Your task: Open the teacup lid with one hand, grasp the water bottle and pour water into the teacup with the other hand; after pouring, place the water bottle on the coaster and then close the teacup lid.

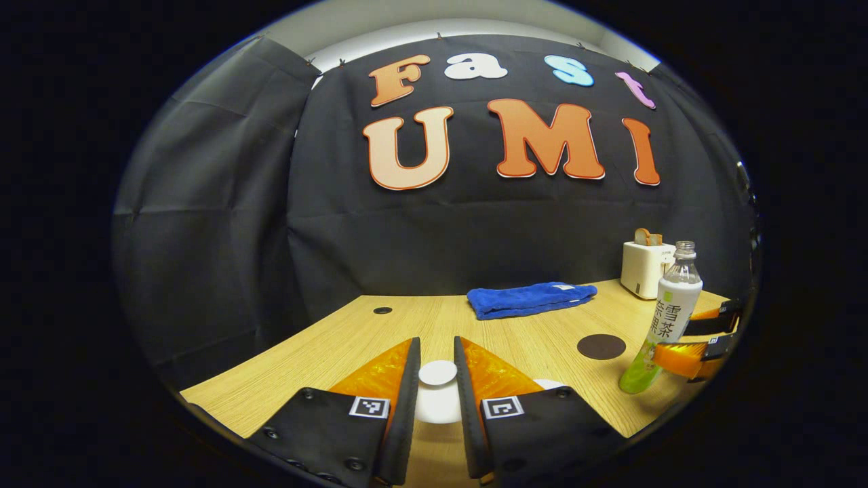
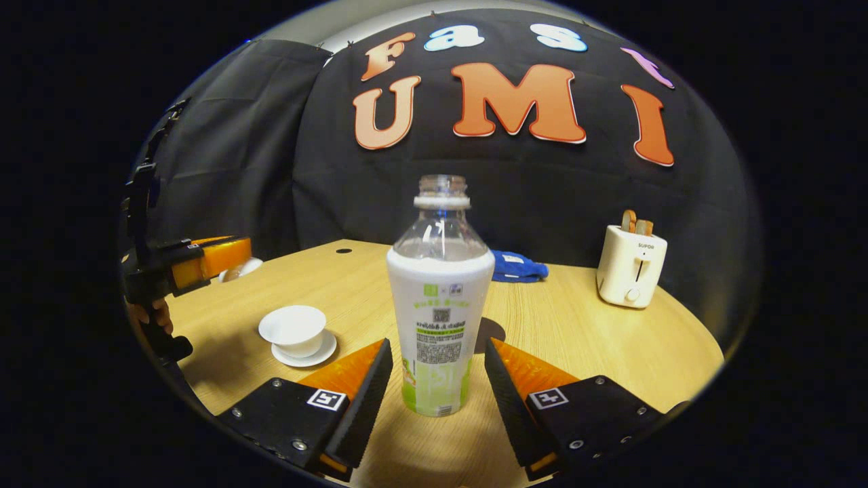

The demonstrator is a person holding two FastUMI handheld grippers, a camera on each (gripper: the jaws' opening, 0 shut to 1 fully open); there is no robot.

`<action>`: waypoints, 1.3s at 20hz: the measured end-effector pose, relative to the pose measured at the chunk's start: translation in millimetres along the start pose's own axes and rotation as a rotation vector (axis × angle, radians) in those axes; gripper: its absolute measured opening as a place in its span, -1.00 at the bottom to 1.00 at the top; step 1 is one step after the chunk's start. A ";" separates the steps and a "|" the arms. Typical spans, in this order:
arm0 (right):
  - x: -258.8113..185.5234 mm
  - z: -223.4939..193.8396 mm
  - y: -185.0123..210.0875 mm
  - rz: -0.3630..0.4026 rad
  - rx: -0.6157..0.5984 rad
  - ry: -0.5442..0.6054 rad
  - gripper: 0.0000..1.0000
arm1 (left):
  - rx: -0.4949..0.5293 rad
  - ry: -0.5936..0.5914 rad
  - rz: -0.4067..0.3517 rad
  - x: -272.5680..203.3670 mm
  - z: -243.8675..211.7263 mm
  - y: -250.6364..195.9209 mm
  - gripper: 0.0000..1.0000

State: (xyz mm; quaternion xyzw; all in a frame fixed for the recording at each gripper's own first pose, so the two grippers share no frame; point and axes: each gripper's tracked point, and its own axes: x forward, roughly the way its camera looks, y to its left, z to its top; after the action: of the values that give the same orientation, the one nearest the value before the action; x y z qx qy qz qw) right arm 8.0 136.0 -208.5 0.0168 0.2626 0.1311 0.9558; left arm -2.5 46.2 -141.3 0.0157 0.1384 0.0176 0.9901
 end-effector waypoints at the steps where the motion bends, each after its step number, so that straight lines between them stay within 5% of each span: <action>1: 2.1 -1.9 -0.3 -0.002 0.006 0.006 0.59 | -0.001 0.002 0.000 -1.3 -0.9 0.6 -0.28; 5: 7.4 -2.0 2.1 -0.004 0.010 0.015 0.35 | -0.005 0.006 0.001 1.8 -4.5 3.7 -0.29; 9: 6.6 0.3 0.6 -0.009 -0.036 0.025 0.31 | -0.004 0.008 0.001 0.5 -6.0 6.4 -0.28; 16: 6.8 14.4 -22.7 -0.140 -0.338 0.026 0.31 | -0.010 0.014 0.013 -2.3 -10.2 14.7 -0.29; 26: 12.0 12.6 -42.0 -0.228 -0.647 0.126 0.31 | -0.015 0.036 0.014 -4.9 -22.1 26.0 -0.28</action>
State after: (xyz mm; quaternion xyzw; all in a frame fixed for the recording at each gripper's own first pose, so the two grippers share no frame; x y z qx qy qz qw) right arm 34.4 99.0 -207.9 -0.3247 0.2662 0.1007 0.9020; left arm -14.0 72.5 -160.3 0.0089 0.1557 0.0259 0.9874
